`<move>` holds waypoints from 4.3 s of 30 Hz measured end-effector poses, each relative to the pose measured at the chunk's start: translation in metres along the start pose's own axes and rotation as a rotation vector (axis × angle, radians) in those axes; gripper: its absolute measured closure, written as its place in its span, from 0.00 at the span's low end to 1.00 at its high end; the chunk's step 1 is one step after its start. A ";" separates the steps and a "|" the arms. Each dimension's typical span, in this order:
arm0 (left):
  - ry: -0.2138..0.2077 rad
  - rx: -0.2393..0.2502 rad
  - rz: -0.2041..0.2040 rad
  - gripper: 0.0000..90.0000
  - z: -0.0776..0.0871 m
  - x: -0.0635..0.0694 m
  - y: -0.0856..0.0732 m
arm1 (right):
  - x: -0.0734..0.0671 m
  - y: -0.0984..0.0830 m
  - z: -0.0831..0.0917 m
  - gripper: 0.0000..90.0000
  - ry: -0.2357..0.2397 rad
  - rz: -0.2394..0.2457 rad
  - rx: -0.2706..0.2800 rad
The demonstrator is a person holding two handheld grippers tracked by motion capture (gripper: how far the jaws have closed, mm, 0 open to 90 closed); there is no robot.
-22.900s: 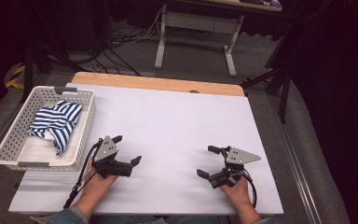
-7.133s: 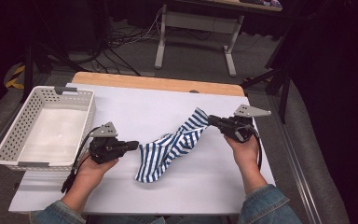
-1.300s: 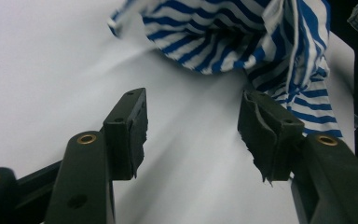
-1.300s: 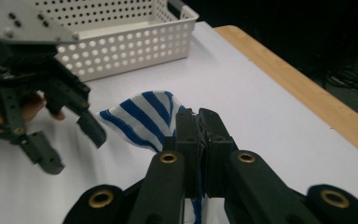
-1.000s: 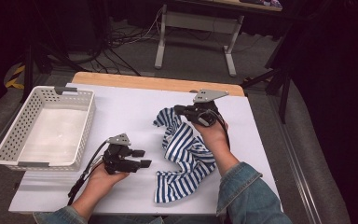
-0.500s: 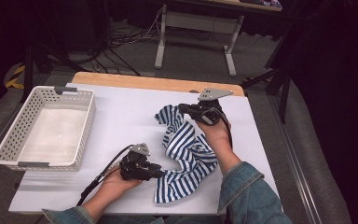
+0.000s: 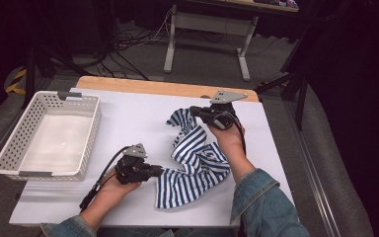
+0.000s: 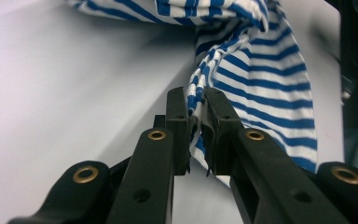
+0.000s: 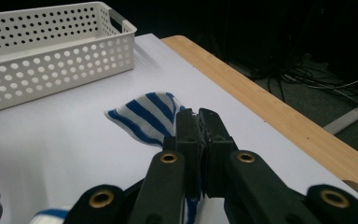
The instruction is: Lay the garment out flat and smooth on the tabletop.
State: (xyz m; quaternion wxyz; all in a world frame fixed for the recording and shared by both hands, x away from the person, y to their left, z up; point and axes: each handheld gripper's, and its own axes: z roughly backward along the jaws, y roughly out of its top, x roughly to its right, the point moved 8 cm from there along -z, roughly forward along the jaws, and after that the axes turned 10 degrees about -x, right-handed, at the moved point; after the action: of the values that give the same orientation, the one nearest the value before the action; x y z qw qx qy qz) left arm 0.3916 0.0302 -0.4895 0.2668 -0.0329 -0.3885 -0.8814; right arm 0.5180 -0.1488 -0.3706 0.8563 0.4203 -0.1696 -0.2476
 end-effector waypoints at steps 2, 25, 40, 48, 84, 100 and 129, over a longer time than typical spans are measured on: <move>0.030 0.032 0.028 0.91 0.011 -0.010 -0.001 | 0.005 0.001 0.002 0.98 -0.002 -0.010 0.010; 0.074 -0.003 0.037 0.91 0.026 -0.021 -0.013 | 0.048 -0.047 0.068 0.98 -0.066 -0.144 0.110; 0.041 -0.054 0.045 0.90 0.015 -0.021 -0.016 | 0.046 -0.154 0.095 0.98 -0.088 -0.267 0.034; 0.044 -0.053 0.046 0.88 0.012 -0.022 -0.014 | 0.050 -0.193 0.097 0.98 -0.123 -0.314 -0.046; 0.051 -0.125 0.068 0.62 -0.007 -0.032 -0.024 | -0.007 -0.118 -0.001 0.41 0.139 -0.181 -0.145; 0.156 -0.016 0.064 0.93 0.015 -0.042 0.005 | -0.008 -0.083 0.005 0.94 0.092 -0.051 -0.124; 0.185 0.057 -0.032 0.93 0.042 -0.018 0.017 | -0.059 -0.091 0.074 0.94 0.135 0.020 0.005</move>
State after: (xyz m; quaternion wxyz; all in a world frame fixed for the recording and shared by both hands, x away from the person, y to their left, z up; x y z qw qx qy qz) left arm 0.4094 0.0588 -0.4537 0.2881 0.0623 -0.3875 -0.8735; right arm 0.4070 -0.2104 -0.4048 0.8672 0.4364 -0.1162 -0.2098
